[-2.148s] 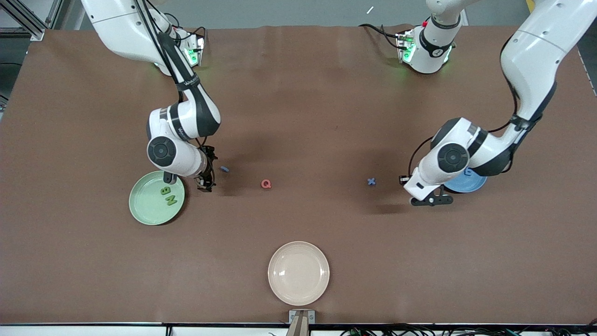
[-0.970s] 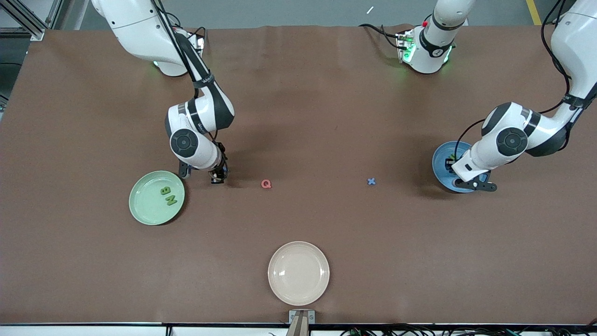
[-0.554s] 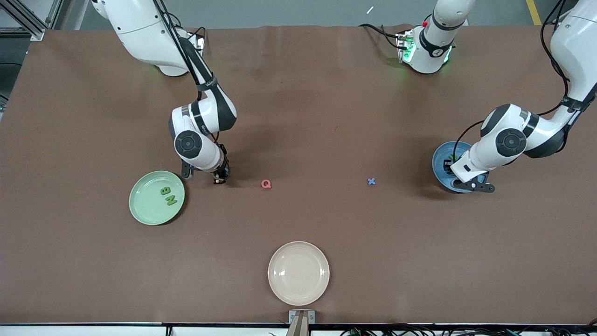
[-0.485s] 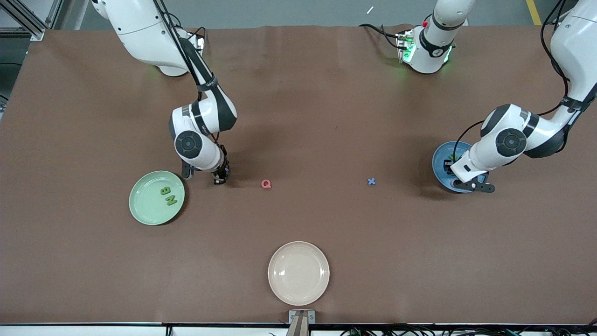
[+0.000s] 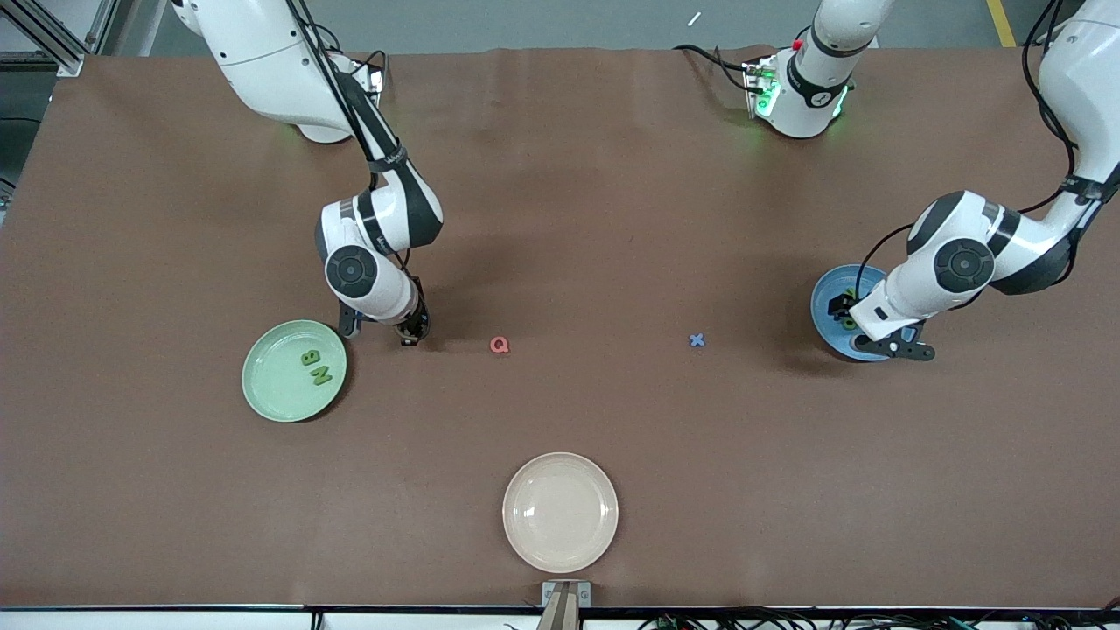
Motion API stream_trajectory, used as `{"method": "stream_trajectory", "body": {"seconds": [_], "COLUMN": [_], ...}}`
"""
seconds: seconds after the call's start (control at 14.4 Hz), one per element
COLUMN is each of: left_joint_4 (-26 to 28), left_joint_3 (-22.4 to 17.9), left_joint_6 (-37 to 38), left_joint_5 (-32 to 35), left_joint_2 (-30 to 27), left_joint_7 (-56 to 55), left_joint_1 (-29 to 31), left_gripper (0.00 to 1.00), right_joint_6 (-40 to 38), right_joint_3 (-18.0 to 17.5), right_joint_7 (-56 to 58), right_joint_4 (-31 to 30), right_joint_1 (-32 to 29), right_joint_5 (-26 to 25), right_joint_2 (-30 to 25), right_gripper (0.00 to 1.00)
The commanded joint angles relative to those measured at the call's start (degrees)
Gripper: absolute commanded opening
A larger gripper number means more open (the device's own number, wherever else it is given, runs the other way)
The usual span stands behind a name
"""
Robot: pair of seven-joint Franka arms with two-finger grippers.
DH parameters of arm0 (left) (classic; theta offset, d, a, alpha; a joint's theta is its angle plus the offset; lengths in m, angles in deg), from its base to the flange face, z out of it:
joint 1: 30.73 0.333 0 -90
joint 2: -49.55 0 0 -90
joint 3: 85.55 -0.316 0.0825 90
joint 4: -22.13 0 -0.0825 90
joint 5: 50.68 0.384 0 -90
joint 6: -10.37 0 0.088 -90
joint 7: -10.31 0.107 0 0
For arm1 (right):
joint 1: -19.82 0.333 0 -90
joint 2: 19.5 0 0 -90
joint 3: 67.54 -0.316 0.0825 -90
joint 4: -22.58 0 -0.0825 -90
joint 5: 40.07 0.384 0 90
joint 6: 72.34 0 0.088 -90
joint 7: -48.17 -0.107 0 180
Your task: Sort upper and lower case letters into plates
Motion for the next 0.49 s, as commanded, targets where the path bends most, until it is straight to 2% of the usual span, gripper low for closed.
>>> {"method": "stream_trajectory", "body": {"seconds": [0.0, 0.21, 0.28, 0.42], "left_joint_4": [0.16, 0.16, 0.16, 0.07], "left_joint_3": [8.18, 13.11, 13.73, 13.83], "left_joint_6": [6.37, 8.59, 8.59, 8.59], "left_joint_5": [-3.77, -6.94, -7.03, -7.12], "left_joint_2": [-1.93, -1.76, -1.49, -1.40], "left_joint_7": [1.43, -2.16, -5.13, -10.67], "left_joint_1": [4.65, 4.84, 4.23, 0.37], "left_gripper": [0.99, 0.99, 0.99, 0.99], "right_joint_6": [-2.12, -8.52, -11.33, -12.24], "right_joint_3": [-0.21, -0.21, -0.21, 1.01], "right_joint_7": [7.39, 14.78, 18.37, 25.57], "right_joint_4": [1.36, 7.32, 8.13, 7.61], "right_joint_1": [-5.52, -9.92, -11.07, -12.92], "right_joint_5": [-0.73, -0.82, -0.90, -2.13], "right_joint_2": [-2.81, -2.82, -3.08, -4.13], "right_gripper": [0.00, 0.00, 0.00, 0.00]}}
